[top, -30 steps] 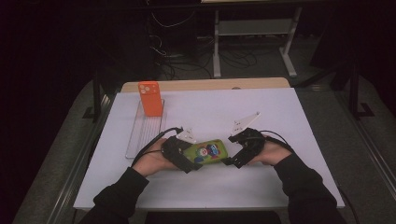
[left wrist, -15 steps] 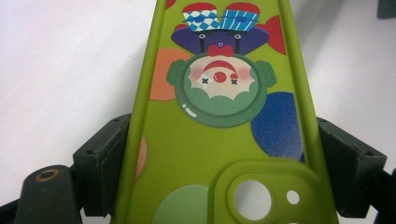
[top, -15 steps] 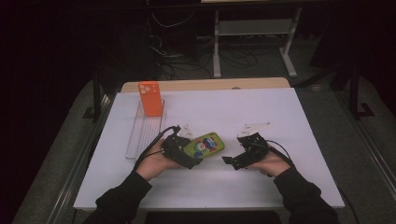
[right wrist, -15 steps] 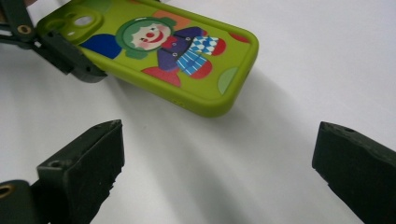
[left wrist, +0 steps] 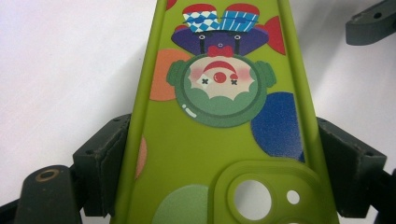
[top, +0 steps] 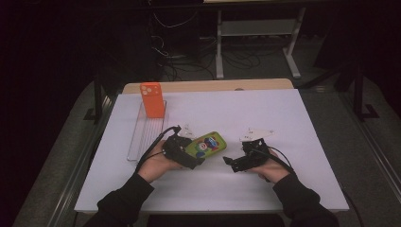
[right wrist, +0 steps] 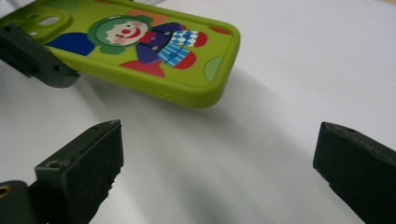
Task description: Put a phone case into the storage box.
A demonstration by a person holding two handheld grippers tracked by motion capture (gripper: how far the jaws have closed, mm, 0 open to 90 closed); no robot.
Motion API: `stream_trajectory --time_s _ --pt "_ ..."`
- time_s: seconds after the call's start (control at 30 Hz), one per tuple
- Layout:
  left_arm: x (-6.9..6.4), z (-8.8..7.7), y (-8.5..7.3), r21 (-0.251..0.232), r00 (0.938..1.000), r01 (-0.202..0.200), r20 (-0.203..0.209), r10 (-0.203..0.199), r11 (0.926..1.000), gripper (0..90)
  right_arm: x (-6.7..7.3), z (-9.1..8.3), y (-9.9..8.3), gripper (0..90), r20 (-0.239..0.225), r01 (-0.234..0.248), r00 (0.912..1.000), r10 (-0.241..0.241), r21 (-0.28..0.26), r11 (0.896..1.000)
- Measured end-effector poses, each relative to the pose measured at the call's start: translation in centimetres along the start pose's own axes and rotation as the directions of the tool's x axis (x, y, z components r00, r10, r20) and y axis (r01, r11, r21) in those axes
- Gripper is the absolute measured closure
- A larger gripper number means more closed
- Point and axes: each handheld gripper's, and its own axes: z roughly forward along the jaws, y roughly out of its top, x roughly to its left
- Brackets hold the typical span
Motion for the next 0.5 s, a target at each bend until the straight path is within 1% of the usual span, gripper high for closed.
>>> stream_trajectory --time_s 0.07,0.13,0.17,0.2,0.23,0.33,0.37,0.4,0.47,0.5 --pt "0.0 0.0 0.0 -0.001 1.0000 0.001 -0.002 -0.001 1.0000 15.1 0.2 0.0 0.0 1.0 0.017 0.013 0.9998 -0.013 -0.002 1.000" --pt "0.0 -0.1 0.0 0.000 1.0000 0.002 -0.001 -0.002 1.0000 15.1 0.3 0.0 0.0 1.0 0.037 0.042 0.9984 -0.042 -0.004 0.999" --pt "0.0 0.0 0.0 -0.002 1.0000 0.007 -0.002 -0.007 1.0000 15.1 0.4 0.0 0.0 1.0 0.041 0.053 0.9978 -0.053 -0.007 0.999" --pt "0.0 0.0 0.0 -0.001 1.0000 0.003 0.000 -0.003 1.0000 15.1 0.5 0.0 0.0 1.0 0.038 0.057 0.9977 -0.056 -0.002 0.998" --pt "0.0 0.0 0.0 0.000 1.0000 0.002 0.001 -0.002 1.0000 15.1 0.6 0.1 0.0 1.0 0.053 0.067 0.9964 -0.066 -0.012 0.998" --pt "0.0 0.0 0.0 0.000 1.0000 -0.001 0.001 0.001 1.0000 15.2 0.6 0.1 0.0 1.0 0.074 0.123 0.9897 -0.122 -0.001 0.992" --pt "0.0 0.0 0.0 -0.001 1.0000 -0.001 0.001 0.001 1.0000 15.2 0.8 0.1 -0.1 1.0 0.084 0.124 0.9887 -0.124 -0.003 0.992" --pt "0.0 0.0 0.0 -0.001 1.0000 -0.001 0.002 0.001 1.0000 15.1 0.9 0.1 -0.1 1.0 0.103 0.154 0.9828 -0.153 -0.001 0.988" --pt "0.0 0.0 0.0 0.000 1.0000 -0.001 0.002 0.001 1.0000 15.1 1.1 0.2 -0.1 1.0 0.116 0.182 0.9766 -0.181 0.008 0.983" --pt "0.0 0.0 0.0 0.001 1.0000 -0.001 0.003 0.001 1.0000 15.2 1.3 0.2 -0.2 1.0 0.126 0.181 0.9755 -0.180 0.007 0.983"
